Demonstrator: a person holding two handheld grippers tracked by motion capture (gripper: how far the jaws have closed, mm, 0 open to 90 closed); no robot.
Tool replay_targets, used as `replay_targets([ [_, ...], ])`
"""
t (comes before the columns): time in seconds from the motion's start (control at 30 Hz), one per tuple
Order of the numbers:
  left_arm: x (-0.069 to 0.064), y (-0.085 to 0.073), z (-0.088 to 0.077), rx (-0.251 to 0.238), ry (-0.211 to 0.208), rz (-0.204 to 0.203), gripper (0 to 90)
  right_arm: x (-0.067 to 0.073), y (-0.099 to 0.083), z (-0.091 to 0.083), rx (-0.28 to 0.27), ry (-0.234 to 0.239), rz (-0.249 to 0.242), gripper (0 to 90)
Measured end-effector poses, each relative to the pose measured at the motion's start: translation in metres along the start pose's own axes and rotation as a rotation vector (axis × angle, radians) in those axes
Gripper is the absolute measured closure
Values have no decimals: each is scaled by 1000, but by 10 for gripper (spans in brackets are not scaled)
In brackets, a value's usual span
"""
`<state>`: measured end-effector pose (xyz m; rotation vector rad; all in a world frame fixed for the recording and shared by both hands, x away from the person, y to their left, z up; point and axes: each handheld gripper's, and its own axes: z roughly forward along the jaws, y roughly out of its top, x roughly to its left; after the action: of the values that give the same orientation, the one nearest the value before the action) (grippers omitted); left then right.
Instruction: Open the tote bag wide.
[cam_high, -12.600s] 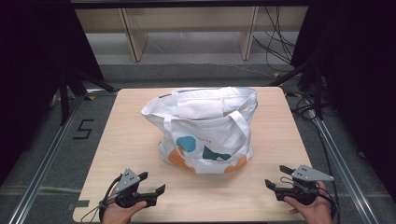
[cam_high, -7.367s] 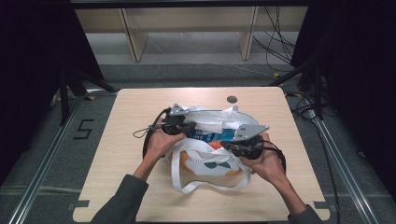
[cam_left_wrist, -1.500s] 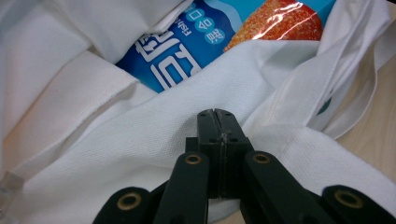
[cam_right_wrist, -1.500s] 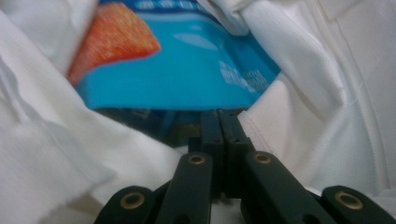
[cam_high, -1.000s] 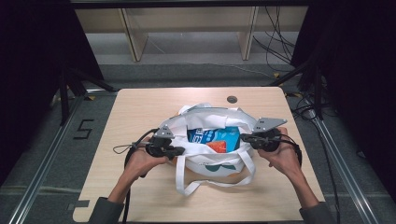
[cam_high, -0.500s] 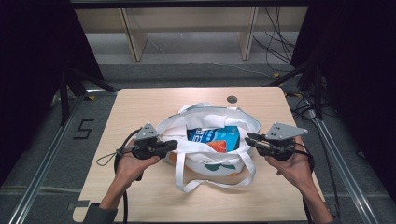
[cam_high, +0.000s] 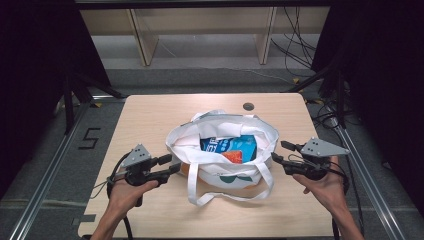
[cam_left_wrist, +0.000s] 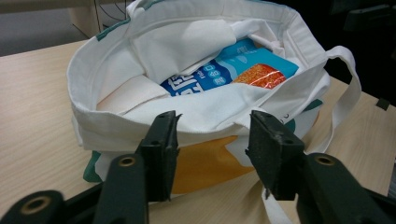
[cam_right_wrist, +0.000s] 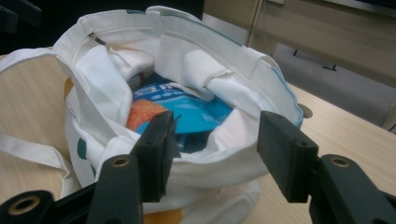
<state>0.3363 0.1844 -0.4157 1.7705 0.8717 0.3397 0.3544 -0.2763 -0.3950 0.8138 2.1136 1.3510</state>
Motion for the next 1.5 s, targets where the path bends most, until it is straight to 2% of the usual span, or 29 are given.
replay_targets([
  [0.03, 0, -3, -2, -8, 3, -4, 470, 1, -2, -2, 7, 13, 12, 449],
  [0.13, -3, -10, -6, -21, 7, -12, 441, 0, -5, -5, -1, -11, 3, 415],
  [0.17, -4, -12, -7, -16, 22, -15, 427, 0, -6, -6, -12, -2, 8, 405],
  [0.2, -4, -13, -8, -19, 18, -2, 411, 1, -8, -7, -26, -22, 17, 400],
  [0.27, -5, -17, -10, -22, 23, -20, 396, 1, -9, -11, -17, -16, 30, 393],
  [0.3, -4, -18, -10, -30, 10, -3, 389, 1, -11, -13, -26, -22, 36, 391],
  [0.33, -6, -19, -11, -34, 32, -28, 378, 0, -12, -13, -43, -32, 31, 387],
  [0.37, -6, -20, -11, -36, 27, -22, 370, -1, -12, -14, -41, -16, 37, 380],
  [0.43, -7, -20, -13, -33, 33, -13, 357, -3, -14, -16, -53, -27, 5, 374],
  [0.47, -7, -21, -13, -38, 21, -2, 355, 1, -15, -18, -28, -27, 64, 374],
  [0.5, -8, -22, -12, -45, 24, -25, 352, 1, -15, -19, -27, -28, 65, 374],
  [0.57, -9, -22, -13, -46, 31, -24, 340, -2, -17, -19, -49, -35, 29, 370],
  [0.6, -10, -23, -13, -46, 34, -22, 337, -3, -18, -18, -56, -28, 31, 370],
  [0.63, -10, -23, -13, -47, 36, -24, 337, 0, -18, -20, -31, -31, 64, 370],
  [0.77, -10, -27, -16, -39, 40, -3, 328, -2, -21, -21, -55, -29, 34, 365],
  [0.8, -11, -28, -16, -42, 41, -5, 327, 2, -22, -23, -31, -32, 78, 362],
  [0.83, -11, -30, -16, -39, 39, -2, 323, -1, -23, -23, -45, -41, 55, 361],
  [0.87, -11, -31, -16, -41, 35, -6, 318, 2, -24, -24, -37, -43, 81, 358],
  [0.9, -12, -32, -17, -36, 38, -5, 316, -1, -25, -23, -60, -54, 45, 353],
  [0.93, -12, -34, -17, -36, 39, 2, 315, 3, -26, -25, -31, -47, 81, 351],
  [0.97, -13, -35, -18, -34, 48, -15, 312, 0, -27, -25, -44, -56, 50, 349],
  [1.1, -15, -41, -19, -41, 49, -21, 309, 4, -31, -27, -27, -40, 72, 343],
  [1.17, -15, -43, -20, -37, 41, 6, 306, 2, -33, -27, -34, -49, 40, 340],
  [1.23, -16, -45, -21, -35, 45, 3, 301, 6, -35, -28, -32, -51, 70, 339],
  [1.3, -17, -47, -22, -36, 50, -16, 290, 4, -37, -27, -38, -44, 34, 337],
  [1.33, -18, -48, -23, -32, 60, -14, 290, 8, -38, -28, -16, -38, 72, 337],
  [1.4, -18, -50, -23, -33, 59, -16, 278, 10, -40, -27, -24, -50, 79, 332],
  [1.43, -18, -51, -23, -33, 57, -9, 275, 8, -41, -26, -36, -48, 49, 324],
  [1.5, -18, -53, -23, -32, 57, 0, 270, 9, -43, -27, -26, -47, 47, 319],
])
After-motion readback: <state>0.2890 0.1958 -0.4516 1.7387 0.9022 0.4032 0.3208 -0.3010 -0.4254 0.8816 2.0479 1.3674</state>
